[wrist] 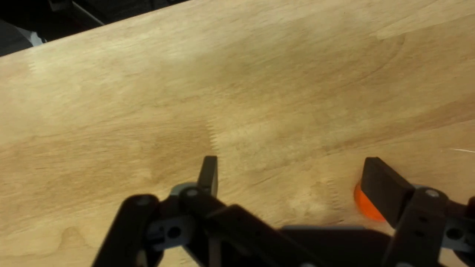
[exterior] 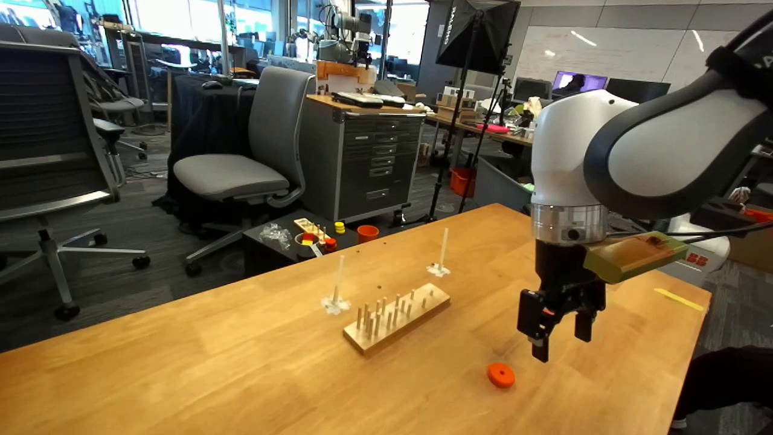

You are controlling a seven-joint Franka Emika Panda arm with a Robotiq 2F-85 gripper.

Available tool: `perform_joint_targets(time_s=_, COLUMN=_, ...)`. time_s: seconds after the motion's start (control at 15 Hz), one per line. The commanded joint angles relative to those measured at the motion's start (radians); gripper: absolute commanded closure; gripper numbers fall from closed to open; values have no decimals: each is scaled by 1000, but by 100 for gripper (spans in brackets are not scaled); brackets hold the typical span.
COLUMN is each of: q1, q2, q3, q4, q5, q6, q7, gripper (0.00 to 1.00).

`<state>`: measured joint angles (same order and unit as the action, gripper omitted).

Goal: Put the left orange object on the wooden board

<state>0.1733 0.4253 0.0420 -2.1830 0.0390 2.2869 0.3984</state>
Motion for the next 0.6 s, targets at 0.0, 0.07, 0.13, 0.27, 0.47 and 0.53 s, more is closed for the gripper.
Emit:
perform_joint_targets(time_s=0.0, q1=67, q2=57, q3=-14, q4=73, q5=-65, q6=-10, q7=89, gripper=0)
perform_joint_targets(time_s=0.07, q1=79, q2=74, q3=-13, q4=94, q5=-72, q6=-19, q7=101, gripper=0)
perform_joint_targets(time_s=0.13, q1=89, q2=90, q3=-11, q4=110, q5=-71, q6=-18, q7=113, gripper=0)
perform_joint_targets(time_s=0.27, q1=107, q2=118, q3=-12, q4=138, q5=-73, q6=-16, q7=124, gripper=0)
perform_joint_targets(time_s=0.47, q1=113, q2=160, q3=-10, q4=173, q5=-58, q6=-3, q7=118, gripper=0)
perform_joint_targets(time_s=0.53, q1=113, q2=171, q3=-9, q4=183, q5=-54, q6=1, q7=116, gripper=0)
